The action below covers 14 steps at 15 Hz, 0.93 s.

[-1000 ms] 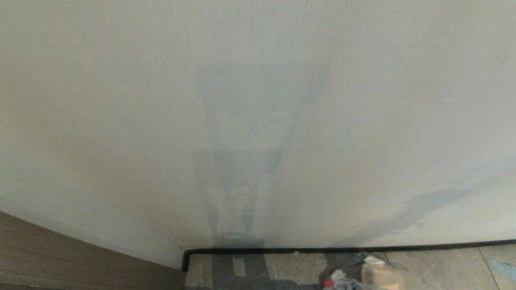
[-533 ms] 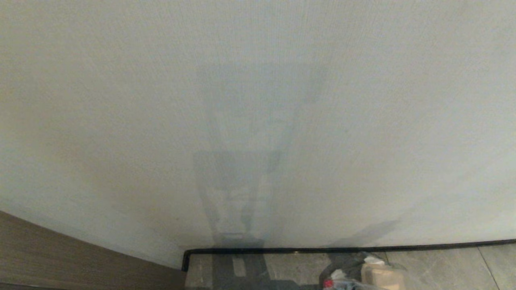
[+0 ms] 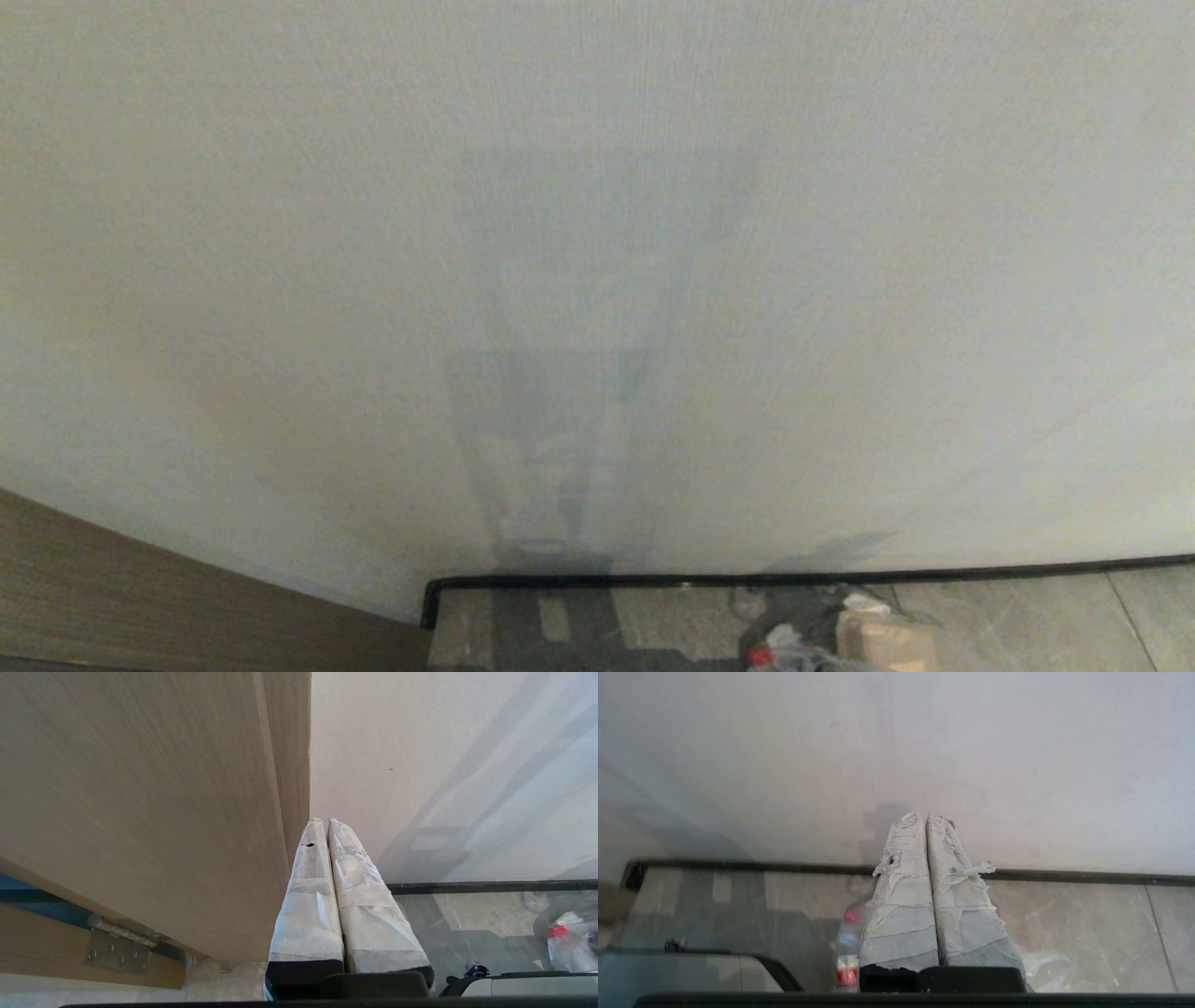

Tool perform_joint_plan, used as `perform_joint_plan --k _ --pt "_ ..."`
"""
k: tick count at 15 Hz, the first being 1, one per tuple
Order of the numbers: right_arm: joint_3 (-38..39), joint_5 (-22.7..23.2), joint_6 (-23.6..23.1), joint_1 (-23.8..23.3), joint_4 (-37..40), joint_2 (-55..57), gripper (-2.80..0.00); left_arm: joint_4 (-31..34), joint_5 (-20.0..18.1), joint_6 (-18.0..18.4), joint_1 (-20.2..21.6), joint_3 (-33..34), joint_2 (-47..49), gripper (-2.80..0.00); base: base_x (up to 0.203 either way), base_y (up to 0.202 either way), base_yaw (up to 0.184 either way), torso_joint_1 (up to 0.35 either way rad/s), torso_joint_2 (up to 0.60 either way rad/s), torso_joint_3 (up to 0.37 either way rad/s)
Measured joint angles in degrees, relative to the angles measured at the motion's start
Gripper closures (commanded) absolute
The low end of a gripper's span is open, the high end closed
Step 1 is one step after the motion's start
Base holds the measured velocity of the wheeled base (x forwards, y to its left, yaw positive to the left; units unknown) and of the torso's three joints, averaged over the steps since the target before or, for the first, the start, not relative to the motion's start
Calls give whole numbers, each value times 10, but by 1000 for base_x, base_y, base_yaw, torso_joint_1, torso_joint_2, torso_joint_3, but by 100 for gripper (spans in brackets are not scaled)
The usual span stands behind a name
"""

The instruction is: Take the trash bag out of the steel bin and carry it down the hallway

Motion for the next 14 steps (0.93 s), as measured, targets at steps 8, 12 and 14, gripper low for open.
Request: perform_joint_plan --k 8,12,14 --pt "1 0 2 -1 0 -15 0 0 0 0 0 0 0 0 0 0 0 0 0 0" --pt "1 0 2 -1 0 -15 0 1 0 -2 0 0 0 0 0 0 0 3 2 158" --pt "1 0 2 -1 0 -15 0 1 0 -2 0 0 0 0 0 0 0 -5 1 191"
